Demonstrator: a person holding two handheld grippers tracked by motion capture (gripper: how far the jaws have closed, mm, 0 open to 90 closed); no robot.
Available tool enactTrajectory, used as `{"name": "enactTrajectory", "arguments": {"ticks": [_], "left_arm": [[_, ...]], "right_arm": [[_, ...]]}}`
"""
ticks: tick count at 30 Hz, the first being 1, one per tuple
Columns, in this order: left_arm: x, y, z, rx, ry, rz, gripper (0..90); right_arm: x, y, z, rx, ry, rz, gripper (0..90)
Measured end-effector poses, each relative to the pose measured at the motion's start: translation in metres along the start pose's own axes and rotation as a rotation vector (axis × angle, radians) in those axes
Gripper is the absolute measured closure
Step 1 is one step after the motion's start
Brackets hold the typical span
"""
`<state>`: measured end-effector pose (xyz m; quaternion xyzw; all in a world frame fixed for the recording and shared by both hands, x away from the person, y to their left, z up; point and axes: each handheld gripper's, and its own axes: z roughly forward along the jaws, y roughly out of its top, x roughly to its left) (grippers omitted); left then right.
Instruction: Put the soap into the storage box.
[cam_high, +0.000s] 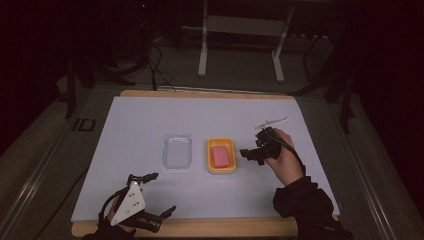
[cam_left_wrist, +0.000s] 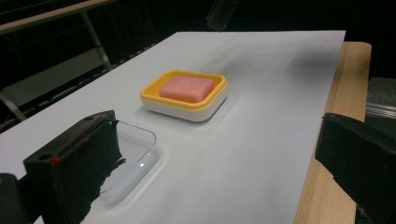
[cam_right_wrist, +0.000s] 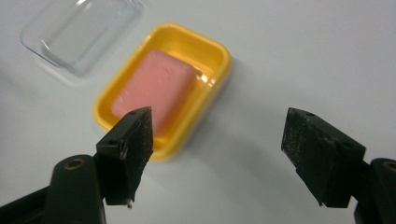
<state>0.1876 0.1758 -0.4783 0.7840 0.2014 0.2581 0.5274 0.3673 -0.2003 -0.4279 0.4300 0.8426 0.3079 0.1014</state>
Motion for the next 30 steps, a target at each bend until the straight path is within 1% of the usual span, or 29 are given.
{"name": "enactTrajectory", "arguments": {"ticks": [5,7,8,11,13,18,23,28,30], "left_arm": [[0.0,0.0,0.0,-0.001,0.0,0.0,0.6],[0.0,0.0,0.0,0.001,0.0,0.001,0.6],[0.0,0.0,0.0,0.0,0.0,0.0,0.6],[0.0,0.0,0.001,0.004,0.005,0.005,0.6],[0.0,0.0,0.001,0.004,0.003,0.004,0.6],[0.0,0.0,0.0,0.002,0.002,0.003,0.6],[0.0,0.0,0.0,0.001,0.004,0.002,0.6],[0.0,0.0,0.0,0.002,0.003,0.002,0.6],[0.0,0.0,0.0,0.0,0.004,0.001,0.6]], "right_arm": [[-0.006,-0.016,-0.004,0.0,-0.007,0.001,24.8],[-0.008,-0.021,-0.006,0.004,-0.004,0.016,23.3],[-0.009,-0.024,-0.007,0.001,-0.007,0.015,22.4],[-0.012,-0.032,-0.01,-0.008,0.008,0.035,22.1],[-0.014,-0.038,-0.011,-0.008,-0.003,0.035,22.1],[-0.017,-0.051,-0.014,-0.021,-0.02,0.034,20.9],[-0.022,-0.066,-0.017,-0.052,-0.021,0.06,20.1],[-0.025,-0.078,-0.018,-0.055,-0.019,0.045,19.2],[-0.026,-0.083,-0.019,-0.066,-0.016,0.044,17.6]]}}
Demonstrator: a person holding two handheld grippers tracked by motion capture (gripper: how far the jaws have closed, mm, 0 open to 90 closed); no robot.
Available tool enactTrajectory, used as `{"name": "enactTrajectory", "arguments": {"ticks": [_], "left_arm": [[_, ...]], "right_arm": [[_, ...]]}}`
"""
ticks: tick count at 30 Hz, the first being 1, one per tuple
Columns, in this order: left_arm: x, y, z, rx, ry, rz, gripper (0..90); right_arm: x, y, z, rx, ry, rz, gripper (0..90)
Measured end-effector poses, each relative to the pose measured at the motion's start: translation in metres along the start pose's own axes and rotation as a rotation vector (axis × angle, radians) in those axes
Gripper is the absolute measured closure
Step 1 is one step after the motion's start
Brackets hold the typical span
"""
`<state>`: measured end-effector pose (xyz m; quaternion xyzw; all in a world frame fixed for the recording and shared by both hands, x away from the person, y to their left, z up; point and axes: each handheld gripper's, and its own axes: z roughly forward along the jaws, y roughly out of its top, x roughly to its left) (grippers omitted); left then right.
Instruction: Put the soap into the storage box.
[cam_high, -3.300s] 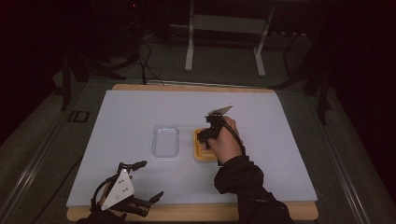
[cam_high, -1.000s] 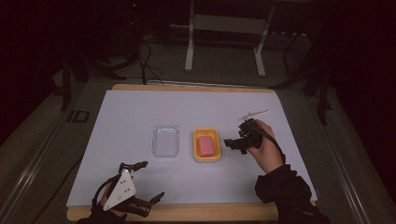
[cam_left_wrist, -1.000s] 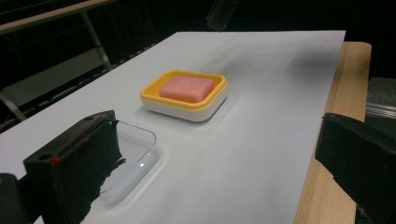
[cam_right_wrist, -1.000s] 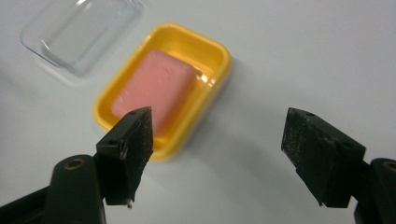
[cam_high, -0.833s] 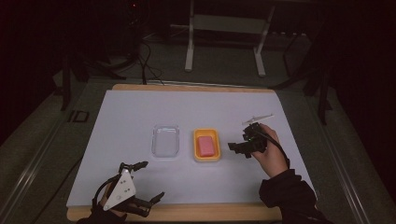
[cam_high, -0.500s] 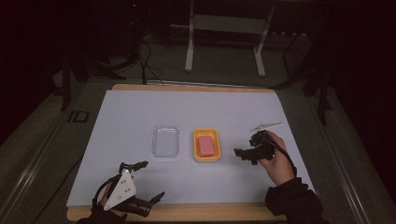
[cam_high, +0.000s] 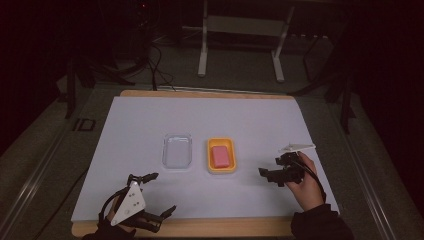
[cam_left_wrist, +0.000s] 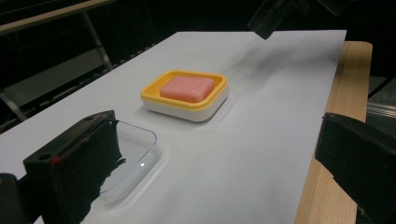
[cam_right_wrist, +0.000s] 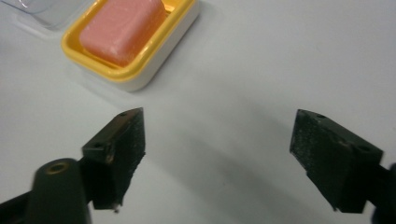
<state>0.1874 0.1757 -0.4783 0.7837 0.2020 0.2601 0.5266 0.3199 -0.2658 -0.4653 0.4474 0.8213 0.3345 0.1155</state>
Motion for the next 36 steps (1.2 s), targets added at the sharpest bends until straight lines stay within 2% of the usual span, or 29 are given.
{"name": "enactTrajectory", "arguments": {"ticks": [4,5,9,17,26,36], "left_arm": [[0.0,0.0,0.0,-0.002,0.002,-0.002,0.6],[0.0,0.0,0.0,-0.001,0.0,-0.002,0.6],[0.0,0.0,-0.001,-0.002,0.001,0.0,0.6],[0.0,0.0,-0.001,-0.002,-0.002,-0.001,0.6],[0.001,0.0,0.0,0.001,-0.005,-0.004,0.6],[0.002,-0.001,0.001,0.005,-0.006,-0.006,0.6]], "right_arm": [[-0.001,-0.005,-0.002,0.004,-0.001,-0.003,17.0],[-0.003,-0.012,-0.004,-0.003,-0.003,-0.003,17.1],[-0.006,-0.021,-0.008,-0.013,-0.013,0.014,17.1],[-0.01,-0.036,-0.013,-0.018,-0.032,0.0,17.3],[-0.016,-0.041,-0.009,0.0,-0.037,0.02,17.6],[-0.015,-0.041,-0.003,0.014,-0.032,0.023,19.2]]}}
